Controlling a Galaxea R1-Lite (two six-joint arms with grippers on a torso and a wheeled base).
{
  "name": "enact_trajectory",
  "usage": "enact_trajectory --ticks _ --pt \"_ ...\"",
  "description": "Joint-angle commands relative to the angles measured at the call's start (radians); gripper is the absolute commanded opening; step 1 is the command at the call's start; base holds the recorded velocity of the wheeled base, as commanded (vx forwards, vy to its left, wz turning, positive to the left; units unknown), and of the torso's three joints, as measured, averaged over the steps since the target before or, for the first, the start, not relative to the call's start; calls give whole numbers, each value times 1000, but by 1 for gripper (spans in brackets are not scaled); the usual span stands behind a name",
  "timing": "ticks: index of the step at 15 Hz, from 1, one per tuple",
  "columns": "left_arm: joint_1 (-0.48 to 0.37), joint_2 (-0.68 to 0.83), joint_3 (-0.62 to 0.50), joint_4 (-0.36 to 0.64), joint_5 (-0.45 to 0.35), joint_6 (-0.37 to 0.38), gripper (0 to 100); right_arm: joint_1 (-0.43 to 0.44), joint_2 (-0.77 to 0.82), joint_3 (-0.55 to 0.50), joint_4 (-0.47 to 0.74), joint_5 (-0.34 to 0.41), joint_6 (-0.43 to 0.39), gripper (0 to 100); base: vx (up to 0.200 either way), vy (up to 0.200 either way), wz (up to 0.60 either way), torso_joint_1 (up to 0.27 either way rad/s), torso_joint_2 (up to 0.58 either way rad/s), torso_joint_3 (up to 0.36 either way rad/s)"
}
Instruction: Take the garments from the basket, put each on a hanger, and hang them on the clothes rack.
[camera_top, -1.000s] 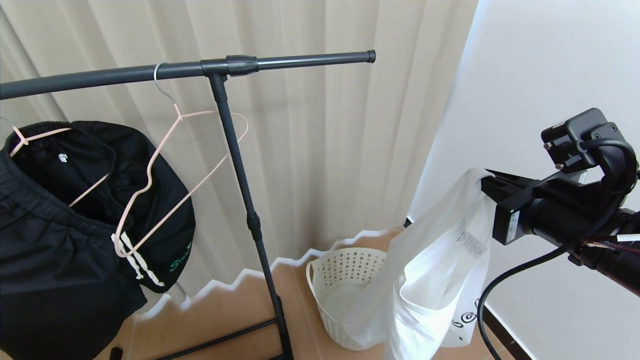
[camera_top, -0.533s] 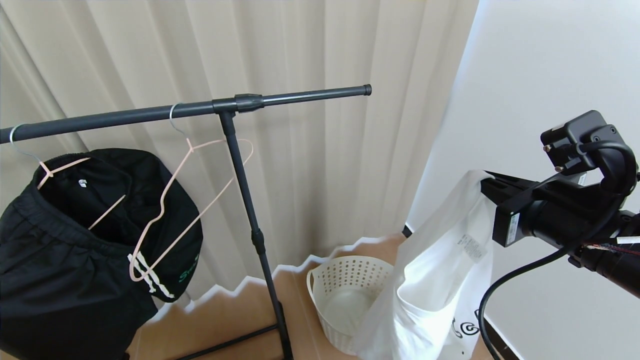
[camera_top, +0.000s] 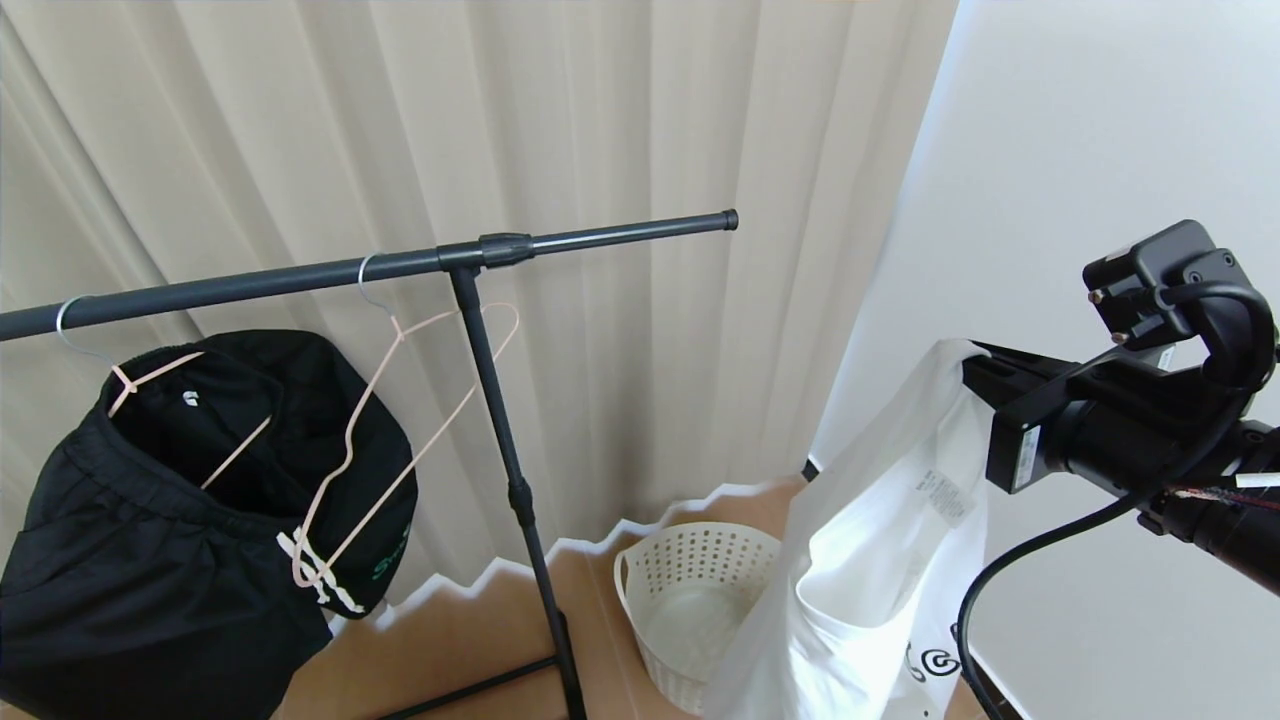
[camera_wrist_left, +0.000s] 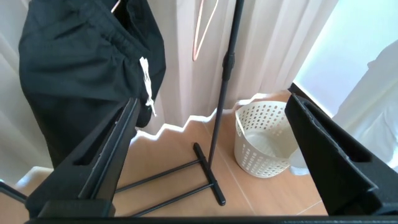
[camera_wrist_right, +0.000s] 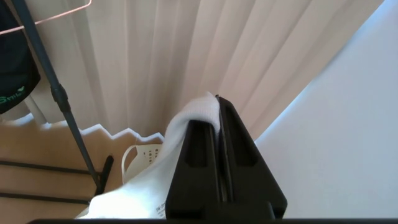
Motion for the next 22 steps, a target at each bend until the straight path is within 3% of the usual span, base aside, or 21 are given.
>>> enact_trajectory --ticks 1,4,11,15,22 --pt "0 0 0 0 0 -1 100 0 -1 3 -1 0 0 0 0 0 0 159 -359 -203" --pt "0 0 0 0 2 -2 100 -4 -4 6 -2 0 0 0 0 0 0 32 -85 -37" --pt "2 0 0 0 2 -1 100 -4 -6 9 -2 -2 -2 0 0 0 600 7 -4 -3" --pt "0 0 0 0 -1 -1 100 -4 -6 8 -2 -2 -2 0 0 0 0 0 0 0" --pt "0 0 0 0 -3 -1 100 -4 -4 9 -2 -2 -2 0 -171 200 0 4 0 -1"
